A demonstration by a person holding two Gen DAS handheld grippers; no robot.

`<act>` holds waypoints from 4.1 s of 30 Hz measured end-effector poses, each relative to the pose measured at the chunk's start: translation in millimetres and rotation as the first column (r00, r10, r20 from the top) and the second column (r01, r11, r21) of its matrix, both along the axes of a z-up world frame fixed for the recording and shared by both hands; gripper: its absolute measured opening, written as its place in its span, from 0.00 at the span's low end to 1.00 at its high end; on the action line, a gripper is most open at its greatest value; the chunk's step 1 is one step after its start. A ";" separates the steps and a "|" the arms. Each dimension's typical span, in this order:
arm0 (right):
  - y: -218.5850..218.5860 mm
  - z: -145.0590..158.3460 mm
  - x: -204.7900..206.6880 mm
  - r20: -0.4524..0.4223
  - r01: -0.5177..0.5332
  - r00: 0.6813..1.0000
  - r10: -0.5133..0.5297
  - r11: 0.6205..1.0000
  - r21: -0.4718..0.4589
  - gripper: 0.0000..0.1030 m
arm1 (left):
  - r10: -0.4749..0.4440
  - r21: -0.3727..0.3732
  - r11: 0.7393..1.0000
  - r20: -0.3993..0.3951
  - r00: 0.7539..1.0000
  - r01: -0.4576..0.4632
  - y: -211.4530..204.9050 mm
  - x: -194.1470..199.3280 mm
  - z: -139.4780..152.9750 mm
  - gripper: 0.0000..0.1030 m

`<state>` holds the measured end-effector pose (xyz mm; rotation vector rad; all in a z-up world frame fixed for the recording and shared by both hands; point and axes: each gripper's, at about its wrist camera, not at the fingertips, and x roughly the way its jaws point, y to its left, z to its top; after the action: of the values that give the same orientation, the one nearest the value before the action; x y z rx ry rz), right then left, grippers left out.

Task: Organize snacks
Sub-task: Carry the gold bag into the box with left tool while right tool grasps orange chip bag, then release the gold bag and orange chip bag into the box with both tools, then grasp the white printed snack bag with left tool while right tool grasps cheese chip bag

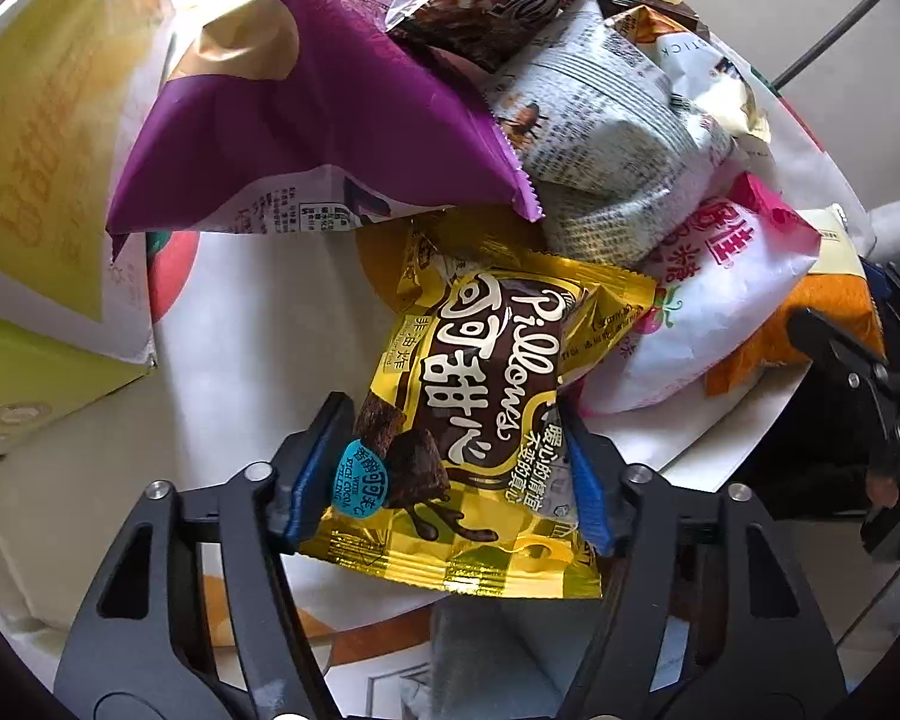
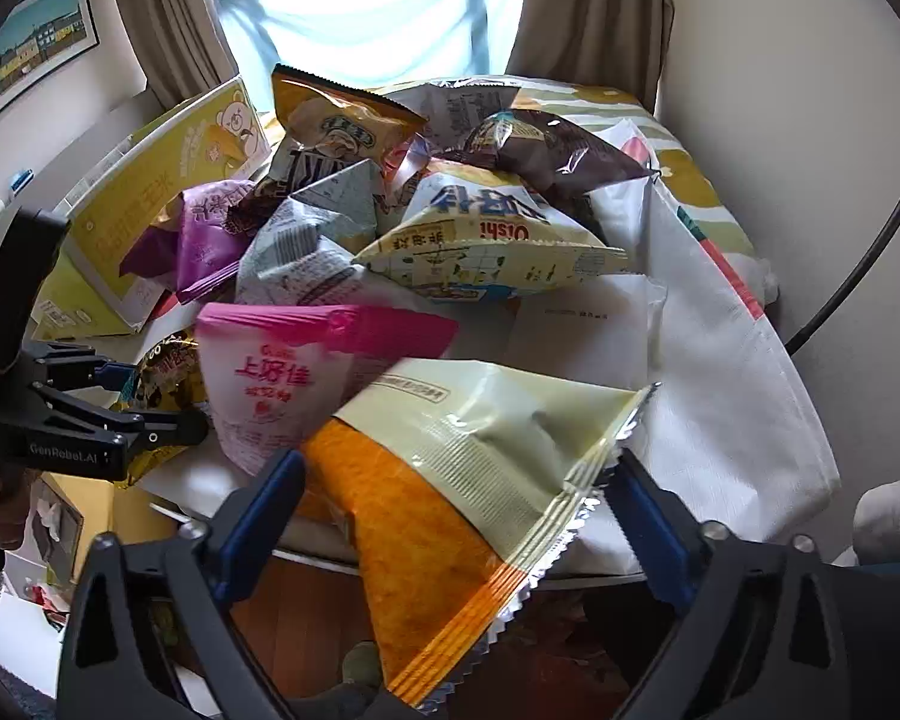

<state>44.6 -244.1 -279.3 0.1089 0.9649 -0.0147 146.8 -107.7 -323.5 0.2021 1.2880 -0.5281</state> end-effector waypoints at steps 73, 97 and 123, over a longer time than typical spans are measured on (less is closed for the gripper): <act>264.8 119.6 210.1 0.053 -0.242 0.968 0.245 0.968 -0.058 0.71 | 0.235 0.014 0.970 0.171 0.957 -0.241 273.6 164.3 130.0 0.90; 293.7 101.4 207.4 0.081 -0.329 0.942 0.324 0.943 0.051 1.00 | 0.471 -0.100 0.882 0.227 0.853 -0.460 337.1 126.8 161.7 0.90; 179.9 149.9 110.7 0.128 0.040 0.991 -0.040 0.999 0.001 1.00 | 0.151 -0.187 0.977 0.261 0.953 -0.104 200.9 90.3 188.1 0.90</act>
<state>155.4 -64.2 -129.4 0.1263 0.8342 -0.0445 237.2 93.1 -135.4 0.0445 0.9725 -0.4788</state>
